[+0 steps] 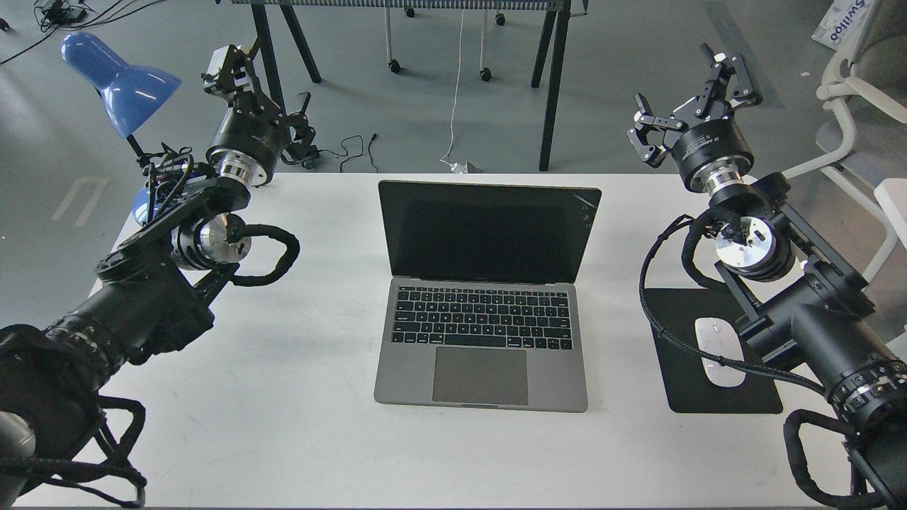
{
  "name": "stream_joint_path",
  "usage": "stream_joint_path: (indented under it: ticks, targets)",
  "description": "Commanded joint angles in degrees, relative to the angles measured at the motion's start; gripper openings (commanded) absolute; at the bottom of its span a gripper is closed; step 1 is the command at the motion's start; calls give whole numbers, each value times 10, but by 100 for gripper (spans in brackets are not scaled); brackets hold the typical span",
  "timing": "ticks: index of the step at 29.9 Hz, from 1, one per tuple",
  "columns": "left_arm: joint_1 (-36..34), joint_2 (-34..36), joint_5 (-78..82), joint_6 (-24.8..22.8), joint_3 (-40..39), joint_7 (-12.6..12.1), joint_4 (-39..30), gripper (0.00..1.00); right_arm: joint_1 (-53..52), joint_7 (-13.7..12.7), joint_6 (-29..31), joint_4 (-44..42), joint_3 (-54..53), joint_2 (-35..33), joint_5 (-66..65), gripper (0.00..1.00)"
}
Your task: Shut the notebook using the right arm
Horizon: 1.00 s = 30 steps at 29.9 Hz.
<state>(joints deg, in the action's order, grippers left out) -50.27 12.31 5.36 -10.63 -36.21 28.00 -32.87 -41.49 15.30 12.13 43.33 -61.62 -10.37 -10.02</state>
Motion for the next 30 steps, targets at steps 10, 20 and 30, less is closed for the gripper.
stream_joint_path:
  ticks: [10, 20, 30]
  targets:
    - [0, -1, 0, 10, 0, 0, 0, 100, -1, 0, 0, 0, 0, 1, 0, 100]
    - [0, -1, 0, 9, 0, 0, 0, 100, -10, -4, -4, -3, 16, -1, -2, 100]
    - [0, -1, 0, 9, 0, 0, 0, 100, -131, -10, -67, -55, 208, -6, -5, 100]
